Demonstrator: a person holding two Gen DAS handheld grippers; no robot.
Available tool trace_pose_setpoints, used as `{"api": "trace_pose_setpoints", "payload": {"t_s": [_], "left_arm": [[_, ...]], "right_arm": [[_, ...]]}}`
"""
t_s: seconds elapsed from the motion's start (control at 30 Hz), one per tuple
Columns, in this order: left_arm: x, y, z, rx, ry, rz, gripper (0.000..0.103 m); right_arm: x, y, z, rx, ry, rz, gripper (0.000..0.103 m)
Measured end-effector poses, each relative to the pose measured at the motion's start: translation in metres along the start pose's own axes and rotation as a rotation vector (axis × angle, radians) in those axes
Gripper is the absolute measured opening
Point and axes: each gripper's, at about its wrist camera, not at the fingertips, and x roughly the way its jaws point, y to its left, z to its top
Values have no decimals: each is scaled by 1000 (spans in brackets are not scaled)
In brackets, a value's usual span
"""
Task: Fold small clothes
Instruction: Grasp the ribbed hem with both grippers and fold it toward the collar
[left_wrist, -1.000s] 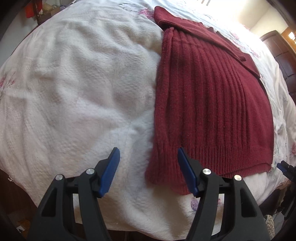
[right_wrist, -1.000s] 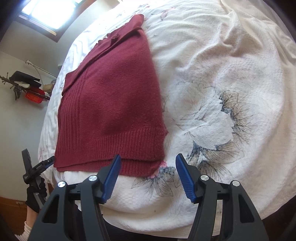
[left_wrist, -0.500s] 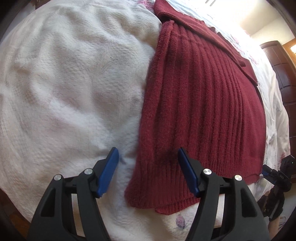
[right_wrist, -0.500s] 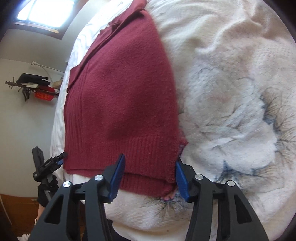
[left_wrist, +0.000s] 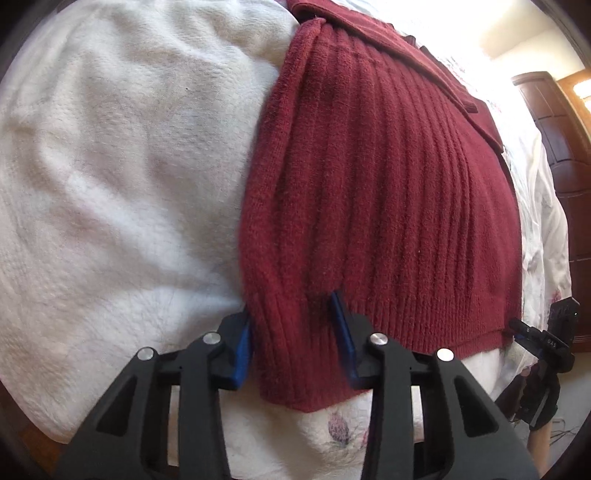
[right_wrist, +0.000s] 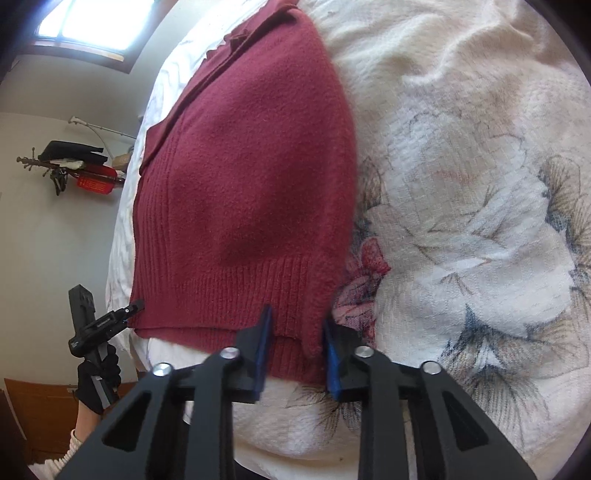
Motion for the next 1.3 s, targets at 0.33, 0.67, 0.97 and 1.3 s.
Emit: {"api": "trace_pose_setpoints", "payload": {"t_s": [0.33, 0.67, 0.97, 1.3], "left_arm": [[-31, 15, -2, -93, -66, -148, 5], [-77, -1, 45, -89, -214, -258, 5], [-67, -8, 116, -94, -266, -231, 5], [-12, -7, 183, -132, -221, -195, 6]], "right_arm": [[-28, 3, 6, 19, -59, 167, 6], [-70, 31, 59, -7, -155, 275, 6], [-66, 41, 137, -8, -165, 201, 6], [-20, 25, 212, 53, -110, 156, 6]]}}
